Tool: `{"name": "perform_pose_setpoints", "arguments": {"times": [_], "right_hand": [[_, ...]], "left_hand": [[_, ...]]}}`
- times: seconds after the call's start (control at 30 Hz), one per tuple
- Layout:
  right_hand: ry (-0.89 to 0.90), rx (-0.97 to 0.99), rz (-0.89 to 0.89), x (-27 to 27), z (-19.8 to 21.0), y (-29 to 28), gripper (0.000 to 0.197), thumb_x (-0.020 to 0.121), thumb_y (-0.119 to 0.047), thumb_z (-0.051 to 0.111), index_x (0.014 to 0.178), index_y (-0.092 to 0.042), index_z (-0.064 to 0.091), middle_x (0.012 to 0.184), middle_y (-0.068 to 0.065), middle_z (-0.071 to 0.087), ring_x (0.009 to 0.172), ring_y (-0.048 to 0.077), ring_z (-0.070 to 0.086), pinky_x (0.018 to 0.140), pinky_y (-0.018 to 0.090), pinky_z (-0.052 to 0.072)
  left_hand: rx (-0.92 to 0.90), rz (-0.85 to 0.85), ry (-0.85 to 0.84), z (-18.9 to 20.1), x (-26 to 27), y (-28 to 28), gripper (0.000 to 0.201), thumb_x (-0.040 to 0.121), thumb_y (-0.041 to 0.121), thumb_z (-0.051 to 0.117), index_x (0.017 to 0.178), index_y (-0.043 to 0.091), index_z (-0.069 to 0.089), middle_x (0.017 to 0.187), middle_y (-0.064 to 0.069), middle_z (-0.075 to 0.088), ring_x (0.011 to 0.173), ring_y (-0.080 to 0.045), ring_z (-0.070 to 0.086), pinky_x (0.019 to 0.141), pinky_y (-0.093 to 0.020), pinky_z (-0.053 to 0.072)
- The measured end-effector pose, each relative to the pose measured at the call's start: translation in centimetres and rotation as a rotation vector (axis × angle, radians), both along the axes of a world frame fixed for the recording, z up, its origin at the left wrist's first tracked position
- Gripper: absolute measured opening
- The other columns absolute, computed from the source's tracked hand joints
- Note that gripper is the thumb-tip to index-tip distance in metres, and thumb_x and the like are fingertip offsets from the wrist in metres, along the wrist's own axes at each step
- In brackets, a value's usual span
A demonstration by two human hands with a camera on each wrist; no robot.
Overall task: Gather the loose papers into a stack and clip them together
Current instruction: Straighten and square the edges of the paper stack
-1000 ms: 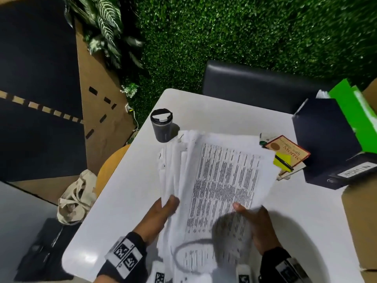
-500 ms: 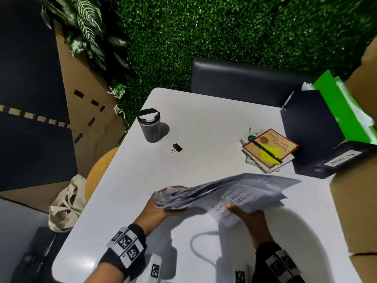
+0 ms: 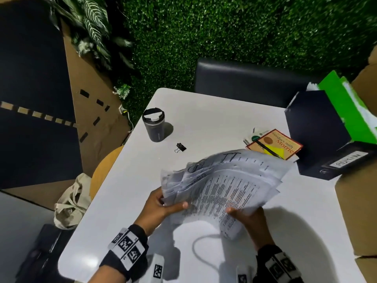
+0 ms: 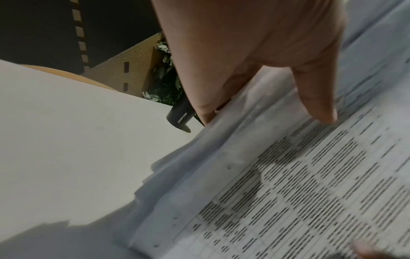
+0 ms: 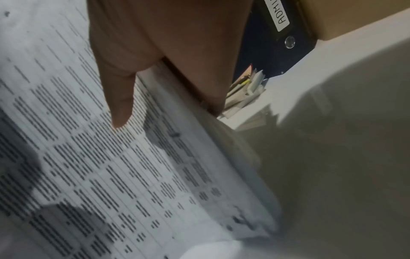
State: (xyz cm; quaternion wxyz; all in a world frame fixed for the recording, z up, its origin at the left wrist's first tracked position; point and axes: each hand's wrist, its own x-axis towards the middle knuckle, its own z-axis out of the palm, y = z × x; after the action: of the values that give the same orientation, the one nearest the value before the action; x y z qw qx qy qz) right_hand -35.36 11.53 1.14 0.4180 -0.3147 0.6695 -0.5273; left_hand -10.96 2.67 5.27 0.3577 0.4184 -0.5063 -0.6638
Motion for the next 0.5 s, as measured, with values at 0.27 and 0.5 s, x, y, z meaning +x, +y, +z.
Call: {"name": "perform_pose_setpoints", "arguments": {"times": [0.27, 0.5], "right_hand": [[-0.065, 0.011, -0.048, 0.6, -0.9, -0.2, 0.053, 0.060, -0.017, 0.085, 0.099, 0.011, 0.062, 0.092, 0.030, 0.067, 0.075, 0.019, 0.065, 0.067, 0.011, 0.051], [-0.019, 0.118, 0.037, -1.0, -1.2, 1.4, 0.037, 0.064, -0.018, 0.084, 0.046, -0.007, 0.055, 0.044, 0.009, 0.056, 0.047, 0.021, 0.052, 0.049, 0.026, 0.046]], "left_hand": [[-0.040, 0.105, 0.009, 1.4, -1.4, -0.9, 0.028, 0.065, 0.012, 0.081, 0.092, 0.017, 0.076, 0.095, -0.005, 0.077, 0.093, -0.021, 0.071, 0.081, -0.032, 0.056], [0.051, 0.198, 0.189, 1.9, -0.2, -1.7, 0.036, 0.075, 0.009, 0.073, 0.110, 0.011, 0.067, 0.108, -0.010, 0.073, 0.102, -0.029, 0.068, 0.087, -0.041, 0.055]]}}
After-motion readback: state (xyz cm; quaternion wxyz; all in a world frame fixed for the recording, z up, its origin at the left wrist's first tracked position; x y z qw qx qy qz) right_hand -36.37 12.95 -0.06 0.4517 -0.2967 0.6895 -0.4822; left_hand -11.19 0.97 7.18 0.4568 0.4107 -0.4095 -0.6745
